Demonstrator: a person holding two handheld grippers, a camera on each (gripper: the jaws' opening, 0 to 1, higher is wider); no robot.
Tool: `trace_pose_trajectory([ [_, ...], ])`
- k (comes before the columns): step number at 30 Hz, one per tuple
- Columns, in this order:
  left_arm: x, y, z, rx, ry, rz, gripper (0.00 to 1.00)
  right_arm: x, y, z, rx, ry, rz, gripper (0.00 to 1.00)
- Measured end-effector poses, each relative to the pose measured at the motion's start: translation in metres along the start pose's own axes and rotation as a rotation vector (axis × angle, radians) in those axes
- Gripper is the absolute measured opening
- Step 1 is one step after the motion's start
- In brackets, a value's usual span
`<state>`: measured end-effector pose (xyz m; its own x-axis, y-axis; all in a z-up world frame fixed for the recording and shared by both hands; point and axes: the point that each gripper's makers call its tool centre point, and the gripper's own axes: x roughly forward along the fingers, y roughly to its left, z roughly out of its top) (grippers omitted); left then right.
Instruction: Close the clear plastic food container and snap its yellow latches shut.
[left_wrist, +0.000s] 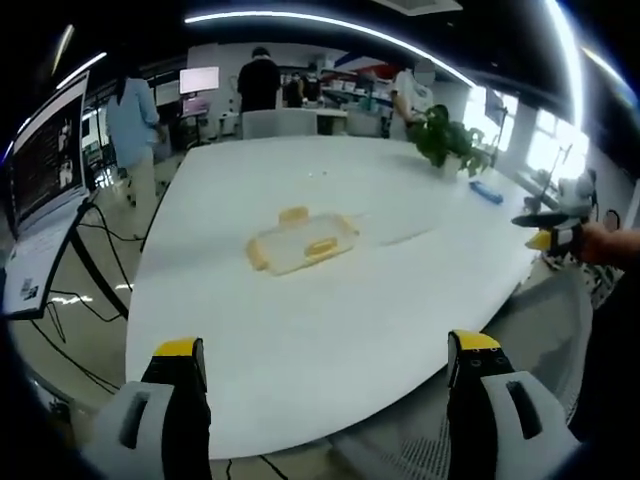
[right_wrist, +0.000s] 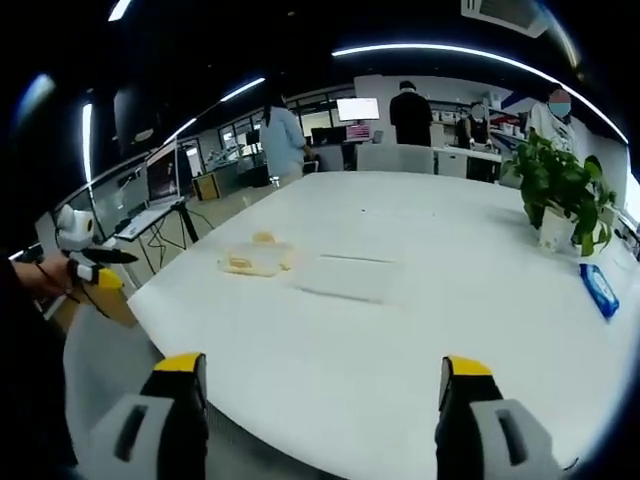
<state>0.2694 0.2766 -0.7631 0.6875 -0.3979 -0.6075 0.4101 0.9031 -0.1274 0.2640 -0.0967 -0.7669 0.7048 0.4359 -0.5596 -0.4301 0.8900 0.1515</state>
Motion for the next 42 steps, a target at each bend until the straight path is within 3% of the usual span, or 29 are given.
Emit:
trace_pose_trajectory([
  [10, 0.001, 0.008, 0.004, -0.009, -0.005, 0.021, 0.99, 0.004, 0.001, -0.001, 0.032, 0.009, 0.008, 0.97],
  [20, 0.007, 0.016, 0.005, -0.016, -0.012, 0.035, 0.99, 0.01, 0.008, 0.009, 0.046, -0.009, 0.016, 0.96],
  [29, 0.013, 0.022, 0.011, -0.014, -0.023, 0.01, 0.99, 0.019, 0.014, 0.013, 0.037, 0.006, 0.009, 0.95],
  [42, 0.024, 0.031, 0.004, 0.03, -0.002, -0.023, 0.99, 0.031, 0.02, 0.02, 0.038, 0.027, -0.019, 0.93],
])
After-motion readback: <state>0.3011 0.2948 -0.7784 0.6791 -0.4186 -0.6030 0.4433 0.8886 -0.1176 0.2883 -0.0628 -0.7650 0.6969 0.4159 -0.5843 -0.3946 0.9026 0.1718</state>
